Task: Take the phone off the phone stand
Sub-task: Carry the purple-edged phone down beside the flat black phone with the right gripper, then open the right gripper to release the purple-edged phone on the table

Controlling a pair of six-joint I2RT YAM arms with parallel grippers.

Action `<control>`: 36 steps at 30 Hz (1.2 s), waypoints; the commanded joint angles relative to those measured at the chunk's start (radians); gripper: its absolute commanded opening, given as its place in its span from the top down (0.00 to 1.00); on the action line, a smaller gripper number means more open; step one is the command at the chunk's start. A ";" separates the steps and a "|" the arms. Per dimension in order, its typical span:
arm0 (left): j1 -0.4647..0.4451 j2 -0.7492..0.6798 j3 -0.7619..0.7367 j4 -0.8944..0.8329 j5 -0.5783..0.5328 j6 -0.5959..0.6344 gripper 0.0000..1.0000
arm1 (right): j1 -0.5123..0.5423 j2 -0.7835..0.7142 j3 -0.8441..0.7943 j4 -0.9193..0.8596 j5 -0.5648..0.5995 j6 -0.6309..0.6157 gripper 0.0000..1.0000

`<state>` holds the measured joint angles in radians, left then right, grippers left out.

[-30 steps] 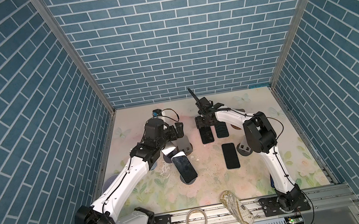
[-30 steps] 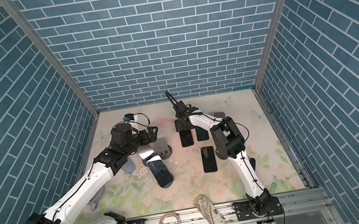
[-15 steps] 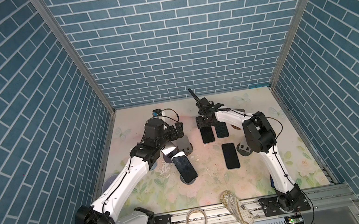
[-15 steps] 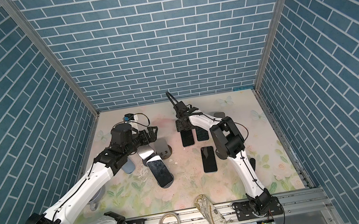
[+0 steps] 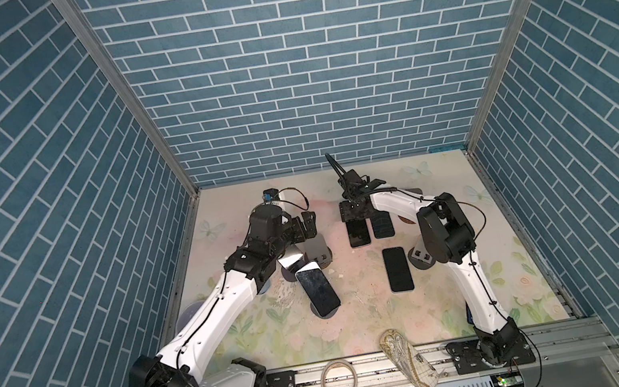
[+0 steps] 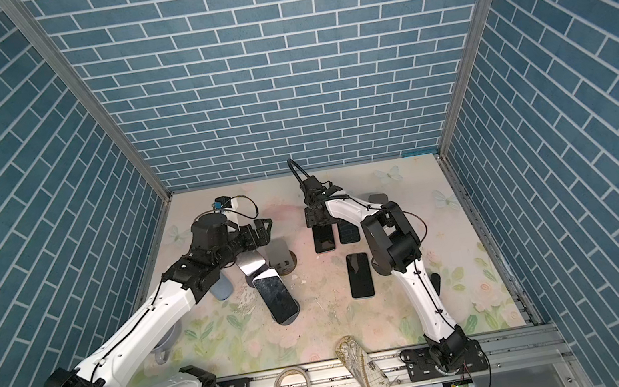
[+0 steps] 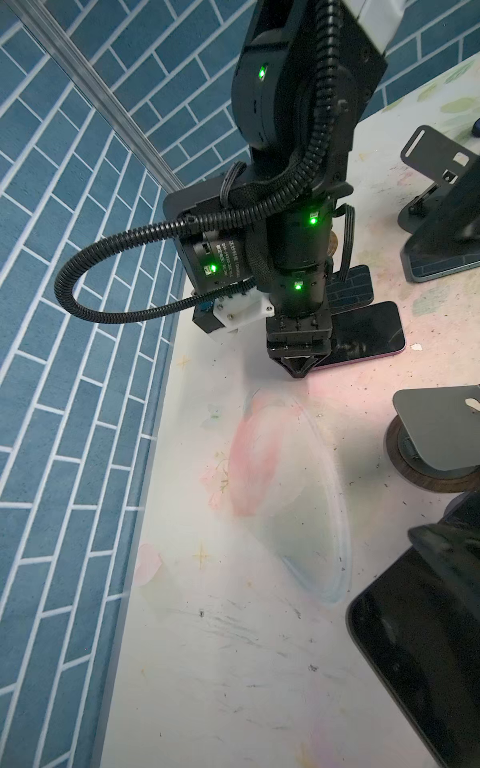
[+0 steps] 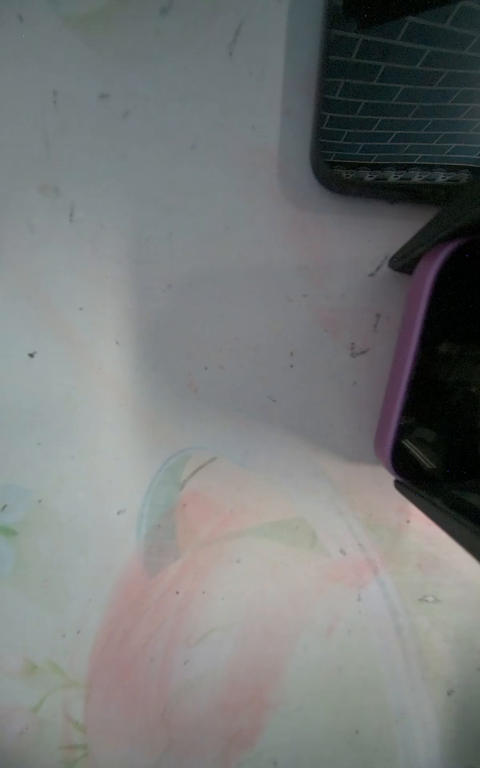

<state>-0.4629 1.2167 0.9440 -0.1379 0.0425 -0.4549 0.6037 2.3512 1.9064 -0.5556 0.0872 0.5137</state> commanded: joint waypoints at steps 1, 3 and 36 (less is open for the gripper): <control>-0.003 -0.019 -0.008 -0.003 -0.009 0.015 0.00 | -0.005 0.023 0.037 -0.004 0.034 0.037 0.42; -0.003 -0.020 -0.010 -0.005 -0.007 0.015 0.00 | -0.005 0.023 0.036 -0.005 0.034 0.038 0.40; -0.003 -0.003 -0.006 -0.004 -0.004 0.011 0.00 | -0.005 0.032 0.048 -0.047 0.054 0.025 0.19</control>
<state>-0.4629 1.2057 0.9337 -0.1398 0.0429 -0.4549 0.6037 2.3562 1.9091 -0.5598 0.1349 0.5243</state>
